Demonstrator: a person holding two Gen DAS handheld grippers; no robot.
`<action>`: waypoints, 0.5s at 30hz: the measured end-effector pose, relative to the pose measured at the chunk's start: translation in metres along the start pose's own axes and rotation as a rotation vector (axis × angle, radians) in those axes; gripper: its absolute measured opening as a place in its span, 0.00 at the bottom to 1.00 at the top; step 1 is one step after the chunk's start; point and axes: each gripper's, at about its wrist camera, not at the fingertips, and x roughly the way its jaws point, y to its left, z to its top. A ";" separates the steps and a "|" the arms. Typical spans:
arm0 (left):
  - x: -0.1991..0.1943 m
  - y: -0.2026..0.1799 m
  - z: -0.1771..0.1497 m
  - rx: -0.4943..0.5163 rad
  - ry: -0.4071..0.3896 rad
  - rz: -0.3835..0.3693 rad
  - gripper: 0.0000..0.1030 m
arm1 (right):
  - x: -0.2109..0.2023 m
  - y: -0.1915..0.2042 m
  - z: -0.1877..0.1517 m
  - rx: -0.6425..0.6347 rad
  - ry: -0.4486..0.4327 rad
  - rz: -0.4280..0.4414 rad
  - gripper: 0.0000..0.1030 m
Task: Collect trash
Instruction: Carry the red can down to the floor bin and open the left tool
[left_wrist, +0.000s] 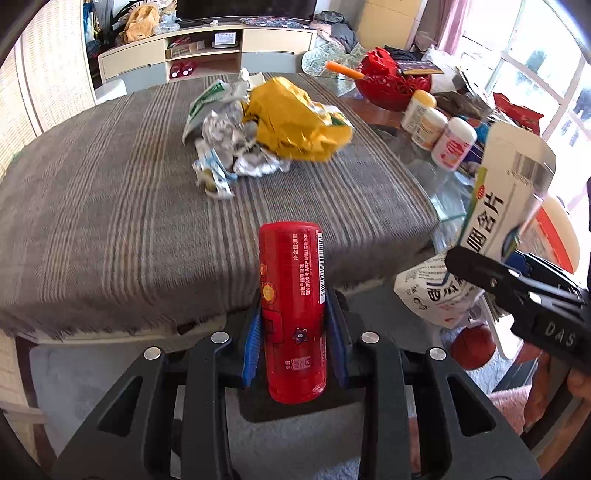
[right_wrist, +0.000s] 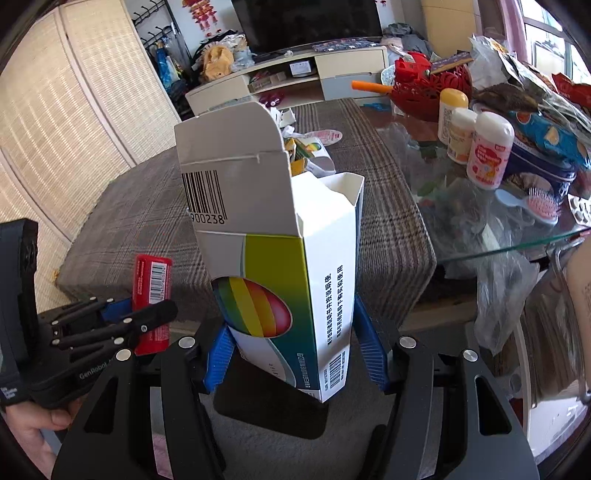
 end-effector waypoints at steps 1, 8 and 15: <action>0.000 -0.001 -0.010 -0.001 -0.004 0.000 0.29 | 0.000 -0.001 -0.005 0.009 0.006 0.006 0.59; 0.027 0.007 -0.062 -0.050 0.051 -0.031 0.29 | 0.023 -0.004 -0.038 0.044 0.063 0.036 0.59; 0.073 0.019 -0.087 -0.078 0.106 -0.038 0.29 | 0.074 -0.008 -0.061 0.055 0.180 0.032 0.59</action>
